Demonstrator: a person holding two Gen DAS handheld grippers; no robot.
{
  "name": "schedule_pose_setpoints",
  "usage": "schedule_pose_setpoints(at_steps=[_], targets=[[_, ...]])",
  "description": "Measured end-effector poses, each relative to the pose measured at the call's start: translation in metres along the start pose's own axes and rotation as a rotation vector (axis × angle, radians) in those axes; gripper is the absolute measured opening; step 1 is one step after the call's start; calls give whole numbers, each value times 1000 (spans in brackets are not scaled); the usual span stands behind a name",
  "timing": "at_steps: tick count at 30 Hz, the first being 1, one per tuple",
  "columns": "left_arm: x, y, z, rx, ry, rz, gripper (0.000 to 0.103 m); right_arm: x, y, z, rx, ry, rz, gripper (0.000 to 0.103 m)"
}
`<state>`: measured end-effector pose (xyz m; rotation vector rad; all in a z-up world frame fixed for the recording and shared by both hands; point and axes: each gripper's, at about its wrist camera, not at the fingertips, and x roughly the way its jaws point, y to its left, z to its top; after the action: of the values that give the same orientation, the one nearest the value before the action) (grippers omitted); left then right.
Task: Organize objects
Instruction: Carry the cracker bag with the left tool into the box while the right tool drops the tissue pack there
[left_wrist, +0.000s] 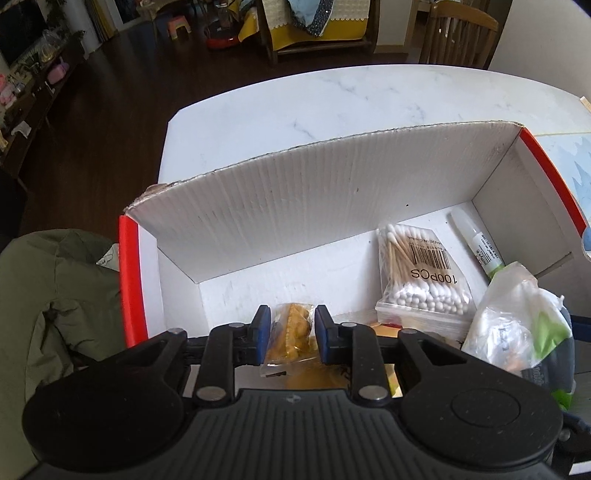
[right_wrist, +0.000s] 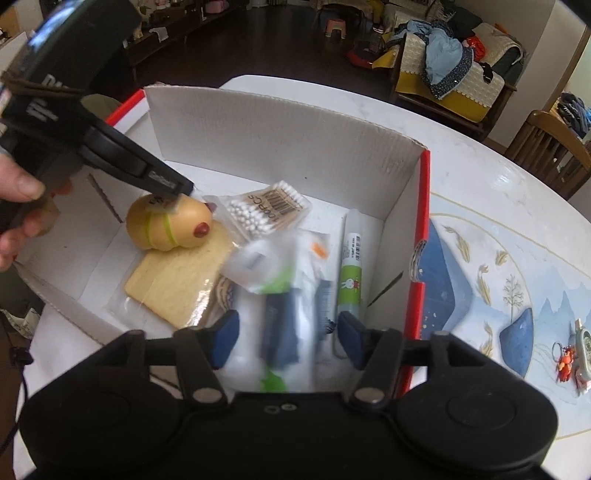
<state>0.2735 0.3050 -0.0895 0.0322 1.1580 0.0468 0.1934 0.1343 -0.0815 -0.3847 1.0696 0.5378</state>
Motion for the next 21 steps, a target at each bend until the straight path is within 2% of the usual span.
schedule_pose_setpoints(at_steps=[4, 6, 9, 14, 17, 21], targets=[[-5, -4, -2, 5, -11, 6, 32, -4, -3, 1, 4, -15, 4, 64], [-8, -4, -3, -6, -16, -21, 47, -7, -7, 0, 18, -19, 11, 66], [-16, -8, -6, -22, -38, -40, 60, -13, -12, -1, 43, -30, 43, 69], [-36, -17, -11, -21, -85, -42, 62, -27, -21, -4, 54, -62, 65, 71], [-52, -22, -15, -26, -120, -46, 70, -37, -26, -7, 63, -84, 81, 74], [-73, -30, -19, -32, -154, -48, 70, -51, -31, -12, 47, -126, 103, 76]])
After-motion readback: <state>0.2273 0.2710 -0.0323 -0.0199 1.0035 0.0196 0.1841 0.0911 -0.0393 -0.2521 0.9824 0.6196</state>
